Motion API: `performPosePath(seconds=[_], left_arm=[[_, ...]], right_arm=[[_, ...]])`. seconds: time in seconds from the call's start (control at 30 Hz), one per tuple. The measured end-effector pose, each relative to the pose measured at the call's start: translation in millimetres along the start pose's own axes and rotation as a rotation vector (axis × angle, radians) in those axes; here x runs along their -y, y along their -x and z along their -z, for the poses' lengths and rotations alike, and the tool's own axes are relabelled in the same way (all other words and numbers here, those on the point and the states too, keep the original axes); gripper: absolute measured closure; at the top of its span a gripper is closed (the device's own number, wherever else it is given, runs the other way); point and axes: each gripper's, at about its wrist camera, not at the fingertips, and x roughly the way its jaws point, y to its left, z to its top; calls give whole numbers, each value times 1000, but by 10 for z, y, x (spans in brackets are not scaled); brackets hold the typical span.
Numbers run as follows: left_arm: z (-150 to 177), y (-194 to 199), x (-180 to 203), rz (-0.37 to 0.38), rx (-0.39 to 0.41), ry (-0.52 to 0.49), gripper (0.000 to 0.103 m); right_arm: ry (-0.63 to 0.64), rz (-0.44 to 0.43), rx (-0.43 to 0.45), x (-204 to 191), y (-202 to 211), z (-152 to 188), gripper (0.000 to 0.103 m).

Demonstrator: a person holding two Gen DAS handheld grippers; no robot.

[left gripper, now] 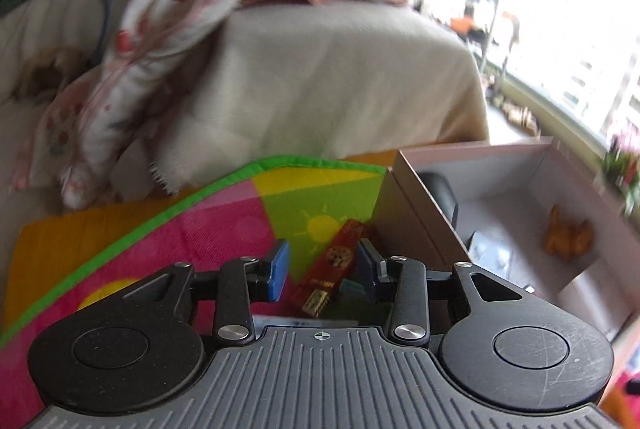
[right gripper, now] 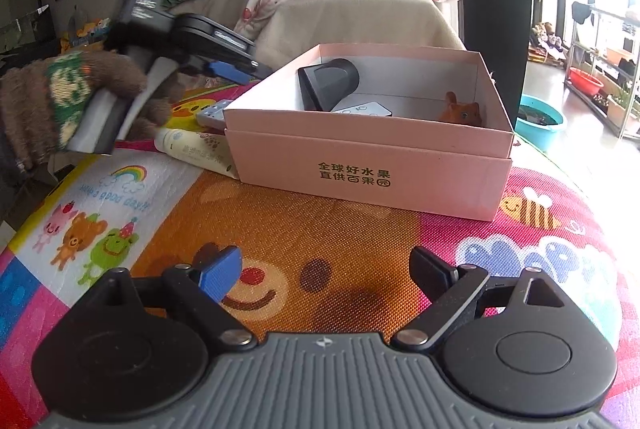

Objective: Organize rigid objects
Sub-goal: 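Grasp the teal plastic part with the right tool while the left tool reaches for the cream tube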

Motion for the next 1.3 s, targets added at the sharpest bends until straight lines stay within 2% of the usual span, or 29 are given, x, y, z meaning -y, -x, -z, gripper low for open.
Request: performPosePath(seconds=[0.07, 0.17, 0.3, 0.4, 0.53, 0.83, 0.87, 0.97, 1.03, 1.13, 1.23, 1.3], left_arm=[[-25, -124, 52, 2, -29, -14, 62], [-36, -279, 52, -11, -74, -4, 68], [-7, -241, -2, 14, -76, -3, 76], [91, -115, -57, 57, -77, 18, 77], [383, 176, -72, 91, -55, 29, 77], [1185, 1011, -4, 185, -3, 161, 77], [1265, 1120, -3, 197, 8, 175, 84], [1506, 1467, -53, 226, 67, 254, 86], [1627, 1687, -69, 189, 108, 270, 86], [1800, 1977, -56, 75, 153, 222, 85], [1938, 2129, -89, 13, 138, 217, 85], [2011, 2134, -155, 13, 100, 258, 85]], right_arm=[[-6, -4, 0, 13, -1, 1, 12], [-20, -16, -7, 38, -14, -3, 12], [-49, -33, -20, 87, -39, -11, 12], [-64, -41, -20, 108, -39, -8, 12], [-64, -40, -19, 103, -41, -8, 12], [-47, -23, -27, 60, -55, -12, 12], [-39, -20, -30, 47, -61, -15, 12], [4, -5, -42, -39, -78, -30, 12], [33, -24, -45, -138, -82, -62, 12], [43, -100, -60, -322, -109, -167, 13], [79, -149, -50, -554, -167, -301, 22], [105, -170, -53, -707, -238, -384, 32]])
